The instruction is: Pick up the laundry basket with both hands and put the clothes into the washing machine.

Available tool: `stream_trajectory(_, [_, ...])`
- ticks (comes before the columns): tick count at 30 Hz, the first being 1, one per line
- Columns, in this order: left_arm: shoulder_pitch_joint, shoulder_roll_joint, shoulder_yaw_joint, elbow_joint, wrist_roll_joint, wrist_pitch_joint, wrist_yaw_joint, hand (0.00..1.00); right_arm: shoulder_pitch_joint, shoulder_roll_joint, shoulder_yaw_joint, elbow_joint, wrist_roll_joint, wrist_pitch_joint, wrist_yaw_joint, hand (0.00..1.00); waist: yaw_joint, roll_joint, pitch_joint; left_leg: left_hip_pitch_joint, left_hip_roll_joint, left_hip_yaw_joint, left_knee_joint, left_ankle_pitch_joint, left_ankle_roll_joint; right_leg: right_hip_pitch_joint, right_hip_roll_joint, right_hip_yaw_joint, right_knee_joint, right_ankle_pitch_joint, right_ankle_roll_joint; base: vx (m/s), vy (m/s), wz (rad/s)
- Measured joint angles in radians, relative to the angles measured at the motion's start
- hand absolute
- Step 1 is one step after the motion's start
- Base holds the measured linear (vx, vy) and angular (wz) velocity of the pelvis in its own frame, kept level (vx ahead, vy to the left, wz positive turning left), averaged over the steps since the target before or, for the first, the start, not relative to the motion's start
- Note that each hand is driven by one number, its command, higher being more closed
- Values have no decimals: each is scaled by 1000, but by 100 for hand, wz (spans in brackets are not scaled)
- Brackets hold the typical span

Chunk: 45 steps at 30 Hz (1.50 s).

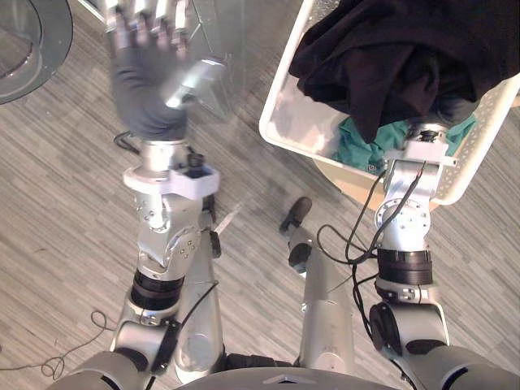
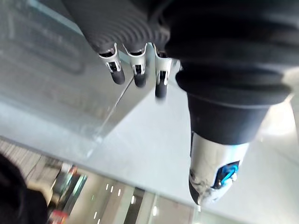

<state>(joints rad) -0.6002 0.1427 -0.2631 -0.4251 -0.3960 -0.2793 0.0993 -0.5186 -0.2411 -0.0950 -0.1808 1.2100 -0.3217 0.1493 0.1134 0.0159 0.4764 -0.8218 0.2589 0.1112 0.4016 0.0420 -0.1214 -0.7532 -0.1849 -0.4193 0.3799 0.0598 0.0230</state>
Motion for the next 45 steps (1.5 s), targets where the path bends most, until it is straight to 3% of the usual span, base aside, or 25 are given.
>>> stream_trajectory(4, [-19,30,-46,8,87,9,-14,0,93,0,16,-62,-17,3,23,100,-19,-2,1,4,5,8,42,-23,5,7,-3,17,20,-5,3,-13,-11,-9])
stream_trajectory(9, [-18,98,-100,58,107,31,-23,0,167,-6,17,-92,-41,4,26,100,-26,-3,2,37,9,7,70,-41,4,33,-11,23,65,-26,-4,6,-17,-1])
stream_trajectory(19, [-51,326,-320,106,74,64,-193,0,254,-56,45,-243,-76,26,83,100,-33,-3,2,74,15,17,110,-73,1,62,-19,37,104,-55,4,-6,-10,-3])
stream_trajectory(24, [-76,378,-408,106,71,70,-238,0,282,-72,87,-249,-80,22,94,100,-34,-3,2,80,20,24,140,-84,8,72,-19,49,111,-54,6,-2,5,-4])
stream_trajectory(29, [-78,356,-417,106,47,88,-244,0,281,-48,98,-256,-118,19,80,100,-34,-3,2,92,18,31,140,-85,10,79,-20,56,110,-51,8,-6,4,-3])
stream_trajectory(35, [-74,207,-395,151,-55,115,-152,0,249,24,120,-278,-118,-21,10,100,-36,-3,1,105,15,40,135,-83,10,79,-24,66,117,-51,8,-9,-4,-2])
stream_trajectory(41, [-75,138,-355,174,-51,122,-84,0,216,41,162,-278,-112,-28,-8,100,-48,-3,1,123,0,48,99,-68,10,80,-36,67,109,-51,9,-13,-7,3])
stream_trajectory(45, [-88,80,-326,208,15,134,-57,0,219,41,215,-278,-108,-22,-8,100,-54,-3,1,143,-5,49,79,-55,13,99,-37,60,95,-49,9,8,-3,2])
